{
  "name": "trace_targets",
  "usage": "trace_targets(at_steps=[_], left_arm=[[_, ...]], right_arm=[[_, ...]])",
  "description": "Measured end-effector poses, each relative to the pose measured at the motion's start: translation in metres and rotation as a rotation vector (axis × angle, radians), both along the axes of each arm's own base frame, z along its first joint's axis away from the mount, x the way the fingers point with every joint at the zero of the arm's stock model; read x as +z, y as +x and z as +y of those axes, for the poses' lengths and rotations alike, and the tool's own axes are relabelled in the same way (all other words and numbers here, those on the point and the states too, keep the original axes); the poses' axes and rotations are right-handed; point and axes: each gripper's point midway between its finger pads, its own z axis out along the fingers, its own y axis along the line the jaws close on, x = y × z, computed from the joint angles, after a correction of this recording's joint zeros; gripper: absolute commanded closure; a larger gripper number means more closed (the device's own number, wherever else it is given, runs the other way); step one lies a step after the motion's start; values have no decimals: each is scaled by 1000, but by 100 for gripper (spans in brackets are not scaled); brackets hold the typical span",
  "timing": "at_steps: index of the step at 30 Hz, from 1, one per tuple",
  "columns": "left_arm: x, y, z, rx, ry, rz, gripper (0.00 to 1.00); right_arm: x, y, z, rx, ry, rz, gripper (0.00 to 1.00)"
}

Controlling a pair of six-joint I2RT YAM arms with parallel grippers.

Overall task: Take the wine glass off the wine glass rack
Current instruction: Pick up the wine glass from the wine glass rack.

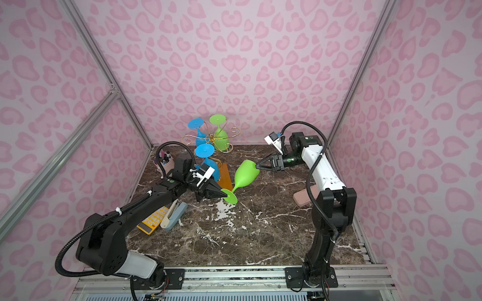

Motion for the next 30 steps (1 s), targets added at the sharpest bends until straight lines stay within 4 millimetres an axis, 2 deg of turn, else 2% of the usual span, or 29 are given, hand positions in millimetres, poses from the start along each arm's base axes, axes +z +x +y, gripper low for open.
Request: trace_targets(at_steps=[7,19,30], left_arm=[[3,-5,2,-1,-10,-22,97],[4,-8,4,-17,-21,-22,97],[2,-8,5,-15,-10,5,97]], right_arm=[[-4,-2,1,25,12,-21,47],[-1,-14,14,71,30,-64,81],[8,-15,16,63,95,-27,95]])
